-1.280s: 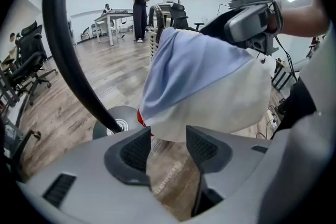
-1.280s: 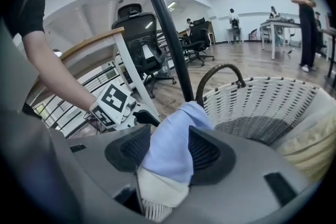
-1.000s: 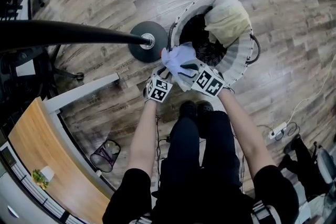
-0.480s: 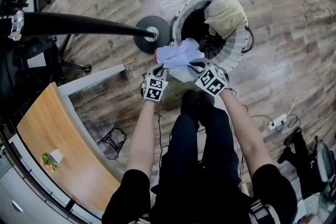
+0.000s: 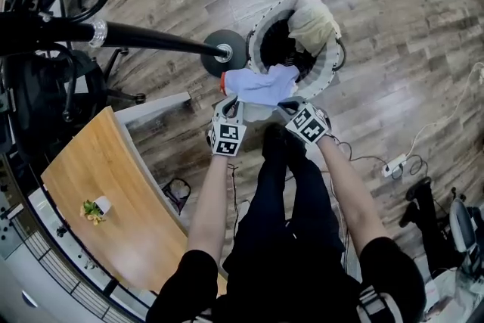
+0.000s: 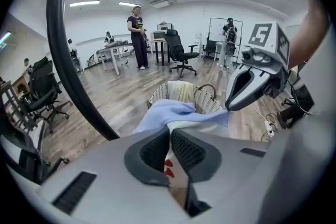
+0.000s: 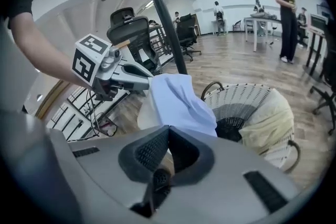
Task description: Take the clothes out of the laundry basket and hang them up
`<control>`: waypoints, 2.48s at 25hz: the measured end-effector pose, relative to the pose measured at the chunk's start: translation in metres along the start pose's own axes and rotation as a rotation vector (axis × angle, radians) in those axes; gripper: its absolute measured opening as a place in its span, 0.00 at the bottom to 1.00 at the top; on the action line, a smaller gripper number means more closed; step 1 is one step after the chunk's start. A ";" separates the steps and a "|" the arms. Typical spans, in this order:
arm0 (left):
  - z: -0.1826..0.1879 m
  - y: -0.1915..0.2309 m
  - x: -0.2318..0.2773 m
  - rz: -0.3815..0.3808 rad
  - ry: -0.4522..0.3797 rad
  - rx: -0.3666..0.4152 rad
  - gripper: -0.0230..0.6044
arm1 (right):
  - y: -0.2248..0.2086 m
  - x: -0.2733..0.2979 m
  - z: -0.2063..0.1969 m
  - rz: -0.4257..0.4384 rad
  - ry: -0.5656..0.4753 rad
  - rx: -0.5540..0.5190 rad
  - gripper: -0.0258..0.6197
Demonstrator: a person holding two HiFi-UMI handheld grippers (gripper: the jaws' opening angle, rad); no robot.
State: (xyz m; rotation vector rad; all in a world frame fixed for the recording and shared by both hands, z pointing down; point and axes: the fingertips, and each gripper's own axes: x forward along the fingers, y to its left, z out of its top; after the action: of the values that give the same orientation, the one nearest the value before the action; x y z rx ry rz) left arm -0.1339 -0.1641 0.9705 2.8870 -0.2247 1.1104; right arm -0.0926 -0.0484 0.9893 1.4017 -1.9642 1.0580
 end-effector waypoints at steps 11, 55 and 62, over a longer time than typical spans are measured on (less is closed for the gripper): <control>0.137 -0.038 -0.117 -0.001 -0.157 0.099 0.09 | 0.060 -0.115 0.054 0.036 -0.063 -0.008 0.06; 0.236 -0.083 -0.251 0.061 -0.272 -0.017 0.09 | 0.139 -0.321 0.311 0.066 -0.514 -0.413 0.06; 0.205 -0.074 -0.254 0.076 -0.220 -0.084 0.21 | 0.147 -0.325 0.302 0.113 -0.512 -0.418 0.06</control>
State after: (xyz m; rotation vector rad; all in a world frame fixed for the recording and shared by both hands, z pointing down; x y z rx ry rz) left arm -0.1731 -0.0785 0.6492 2.9440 -0.3821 0.7691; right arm -0.1069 -0.0927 0.5246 1.4241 -2.4643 0.2997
